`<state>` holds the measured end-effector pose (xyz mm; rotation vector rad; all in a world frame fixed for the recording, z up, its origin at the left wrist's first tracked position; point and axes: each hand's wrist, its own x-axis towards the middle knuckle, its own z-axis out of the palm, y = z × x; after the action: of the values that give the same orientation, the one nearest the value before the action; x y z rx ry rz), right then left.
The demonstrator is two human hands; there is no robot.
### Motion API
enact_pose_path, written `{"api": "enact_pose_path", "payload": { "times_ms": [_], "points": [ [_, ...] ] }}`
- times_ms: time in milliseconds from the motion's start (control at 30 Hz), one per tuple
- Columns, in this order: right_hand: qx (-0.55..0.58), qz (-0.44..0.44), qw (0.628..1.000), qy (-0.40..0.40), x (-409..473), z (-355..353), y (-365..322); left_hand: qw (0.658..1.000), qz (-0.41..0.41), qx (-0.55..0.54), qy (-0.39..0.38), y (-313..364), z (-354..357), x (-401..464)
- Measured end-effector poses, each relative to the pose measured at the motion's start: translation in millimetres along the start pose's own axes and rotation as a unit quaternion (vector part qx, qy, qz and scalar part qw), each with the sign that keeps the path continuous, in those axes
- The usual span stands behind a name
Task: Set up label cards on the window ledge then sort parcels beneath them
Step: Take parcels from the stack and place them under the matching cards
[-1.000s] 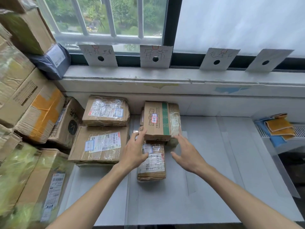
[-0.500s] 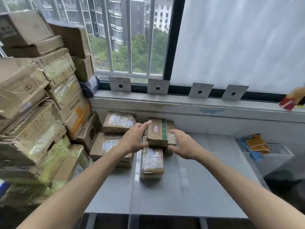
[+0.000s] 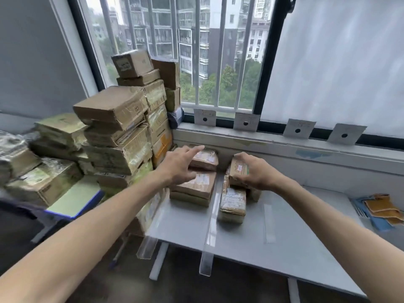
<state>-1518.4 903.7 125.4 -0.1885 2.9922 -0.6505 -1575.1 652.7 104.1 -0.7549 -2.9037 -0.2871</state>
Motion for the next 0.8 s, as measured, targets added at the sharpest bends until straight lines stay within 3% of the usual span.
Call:
{"api": "enact_pose_path", "payload": {
  "times_ms": [367,467,633,800],
  "points": [
    [-0.018,-0.172,0.985,-0.005,51.9,-0.8,-179.8,0.983,-0.117,0.102,0.102,-116.7,-142.2,-101.1],
    [-0.016,-0.198,0.98,-0.014,75.7,12.7,-224.0,0.979,-0.141,0.083,0.124,-161.6,-166.4,-128.5],
    [-0.03,-0.204,0.978,0.002,118.9,25.0,-285.2,0.976,-0.165,0.074,0.123,-240.4,-194.4,-136.8],
    [-0.017,-0.179,0.983,0.029,163.4,23.5,-320.9,0.982,-0.132,0.035,0.133,-296.5,-214.5,-102.3]
  ]
}}
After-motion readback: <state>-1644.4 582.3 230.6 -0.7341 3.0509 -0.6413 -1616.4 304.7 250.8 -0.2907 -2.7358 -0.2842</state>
